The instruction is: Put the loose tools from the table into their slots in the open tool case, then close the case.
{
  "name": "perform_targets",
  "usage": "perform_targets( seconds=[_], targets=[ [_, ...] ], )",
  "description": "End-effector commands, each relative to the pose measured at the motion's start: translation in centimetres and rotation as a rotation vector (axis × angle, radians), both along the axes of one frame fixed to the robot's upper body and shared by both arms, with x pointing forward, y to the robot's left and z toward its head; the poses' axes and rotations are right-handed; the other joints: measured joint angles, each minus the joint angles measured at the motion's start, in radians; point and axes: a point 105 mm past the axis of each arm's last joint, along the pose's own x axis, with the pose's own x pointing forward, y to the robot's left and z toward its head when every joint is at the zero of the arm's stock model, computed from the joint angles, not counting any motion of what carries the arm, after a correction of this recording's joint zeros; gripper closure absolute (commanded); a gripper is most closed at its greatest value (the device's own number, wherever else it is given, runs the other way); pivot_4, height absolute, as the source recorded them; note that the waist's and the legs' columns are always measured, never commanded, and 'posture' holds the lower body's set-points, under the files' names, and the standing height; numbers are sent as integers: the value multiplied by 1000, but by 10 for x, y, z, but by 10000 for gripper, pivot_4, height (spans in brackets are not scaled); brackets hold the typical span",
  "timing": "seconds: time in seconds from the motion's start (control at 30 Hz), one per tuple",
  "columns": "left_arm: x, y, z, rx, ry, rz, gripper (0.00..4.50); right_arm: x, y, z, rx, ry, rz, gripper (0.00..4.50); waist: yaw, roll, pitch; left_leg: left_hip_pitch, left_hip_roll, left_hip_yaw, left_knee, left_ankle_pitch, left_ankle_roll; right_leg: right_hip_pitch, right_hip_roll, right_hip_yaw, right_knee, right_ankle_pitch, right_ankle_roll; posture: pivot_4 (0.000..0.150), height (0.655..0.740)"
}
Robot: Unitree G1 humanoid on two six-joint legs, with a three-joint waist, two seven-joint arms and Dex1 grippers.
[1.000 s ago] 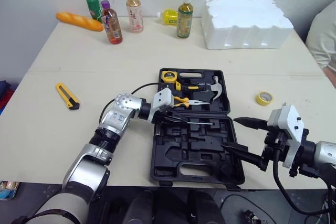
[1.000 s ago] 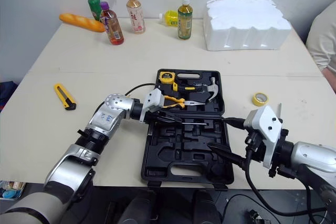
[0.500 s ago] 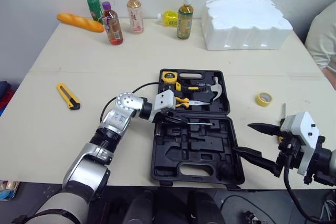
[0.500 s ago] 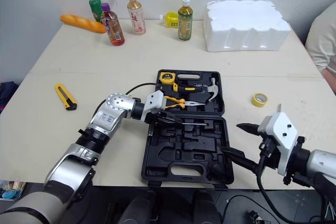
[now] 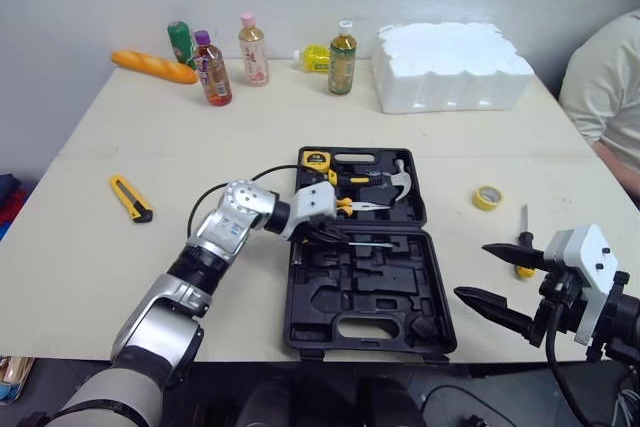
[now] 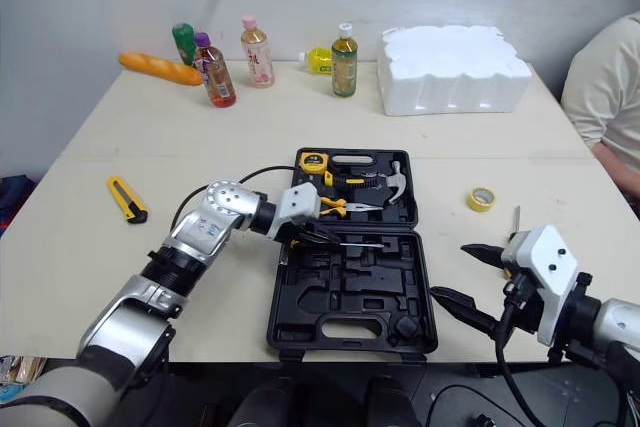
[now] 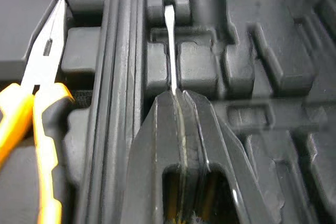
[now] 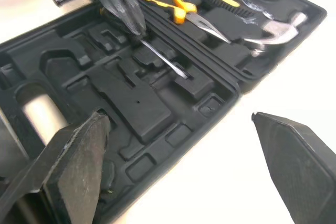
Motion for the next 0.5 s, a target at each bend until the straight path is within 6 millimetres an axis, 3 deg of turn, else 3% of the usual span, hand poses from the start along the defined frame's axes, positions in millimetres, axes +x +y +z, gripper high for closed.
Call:
perform_targets(
  seconds=[0.03,0.1,0.2,0.33,0.37,0.43,0.5],
  targets=[
    [-10,38,51,-192,-65,90,22793,-4,-24,14,-6,-46,-73,0,-1,0,1,-6,0,0,0,3,-5,-7,0,0,3,0,0,1500,7383],
    [-21,77,56,-253,-30,219,14648,-10,-46,16,-9,-34,-136,0,0,1,2,-7,0,0,-1,6,-10,-9,1,0,6,-1,-2,1500,7383],
    [-43,132,43,-241,44,409,703,-20,-80,17,-25,-9,-233,0,-4,3,3,-6,1,1,-4,5,-9,-9,2,0,3,-2,-3,1500,7383],
    [-72,212,24,-206,79,772,274,-30,-128,21,-48,13,-367,0,-13,2,7,1,1,2,-7,-1,0,-2,0,1,-4,-2,-4,1500,7383],
    [-78,225,23,-206,81,832,274,-31,-135,21,-50,15,-389,0,-10,1,8,1,1,2,-7,-2,0,-1,0,2,-5,-3,-4,1500,7383],
    [-90,254,18,-203,86,965,274,-34,-151,21,-60,21,-436,0,-8,0,8,-1,1,1,-7,-2,-5,-1,-1,1,-9,-8,-21,1500,7383],
    [-102,280,14,-179,74,1091,274,-36,-168,20,-67,24,-484,0,-6,0,8,0,1,2,-7,-2,-5,0,-2,1,-11,-7,-21,1500,7383]
  ],
)
